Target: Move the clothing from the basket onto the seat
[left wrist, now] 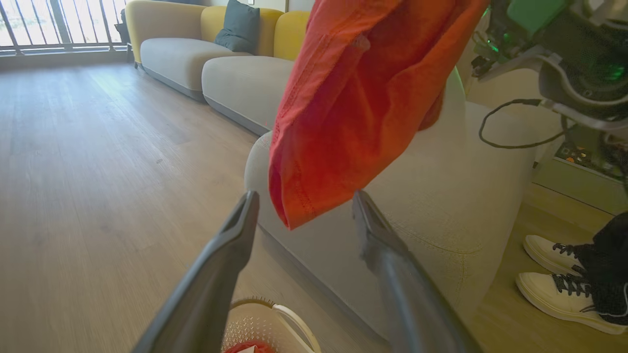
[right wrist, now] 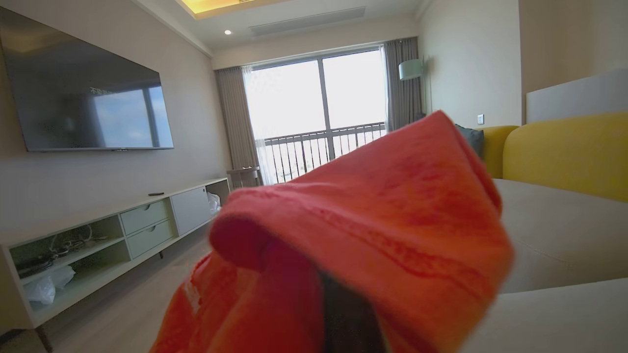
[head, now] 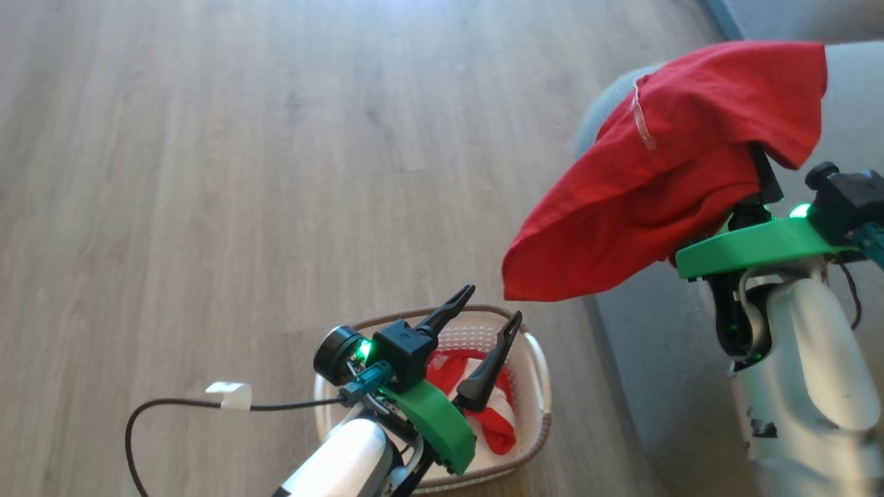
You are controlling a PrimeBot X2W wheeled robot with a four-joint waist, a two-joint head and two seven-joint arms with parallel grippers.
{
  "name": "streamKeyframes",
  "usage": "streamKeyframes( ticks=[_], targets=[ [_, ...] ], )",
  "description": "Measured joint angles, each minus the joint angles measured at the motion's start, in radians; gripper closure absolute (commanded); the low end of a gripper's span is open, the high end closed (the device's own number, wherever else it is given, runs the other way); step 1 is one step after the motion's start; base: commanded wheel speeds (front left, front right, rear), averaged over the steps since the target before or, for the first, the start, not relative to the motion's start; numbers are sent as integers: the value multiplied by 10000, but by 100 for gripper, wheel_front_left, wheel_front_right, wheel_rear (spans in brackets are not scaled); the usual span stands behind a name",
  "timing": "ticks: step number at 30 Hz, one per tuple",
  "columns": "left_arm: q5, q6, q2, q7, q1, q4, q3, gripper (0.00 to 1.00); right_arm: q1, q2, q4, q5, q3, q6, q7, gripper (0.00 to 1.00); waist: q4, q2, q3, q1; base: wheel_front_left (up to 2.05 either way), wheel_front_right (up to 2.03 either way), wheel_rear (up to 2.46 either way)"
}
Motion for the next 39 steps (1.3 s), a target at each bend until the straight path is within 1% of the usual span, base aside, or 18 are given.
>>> streamKeyframes(
  ticks=[5, 17, 24, 31, 39],
  targets=[
    [71, 4, 0, 0, 1, -109, -54, 0, 31, 6, -136, -153, -265, 0, 0, 100, -725, 0, 91, 0, 0, 0, 0],
    [203, -10, 0, 0, -298, -73, -203, 0, 359, 27, -510, -205, -1022, 0, 0, 100, -2738, 0, 619, 0, 0, 0, 0],
    [265, -17, -2, 0, -447, 54, -219, 0, 404, 54, -635, -65, -1407, 0, 0, 100, -3663, 0, 973, 0, 0, 0, 0],
    [309, -92, 2, 0, -657, 274, -194, 0, 413, 75, -688, 132, -1609, 0, 0, 100, -4249, 0, 1322, 0, 0, 0, 0],
    [351, -123, 2, 0, -678, 337, -188, 0, 426, 98, -702, 207, -1952, 0, 0, 100, -4475, 0, 1430, 0, 0, 0, 0]
  ],
)
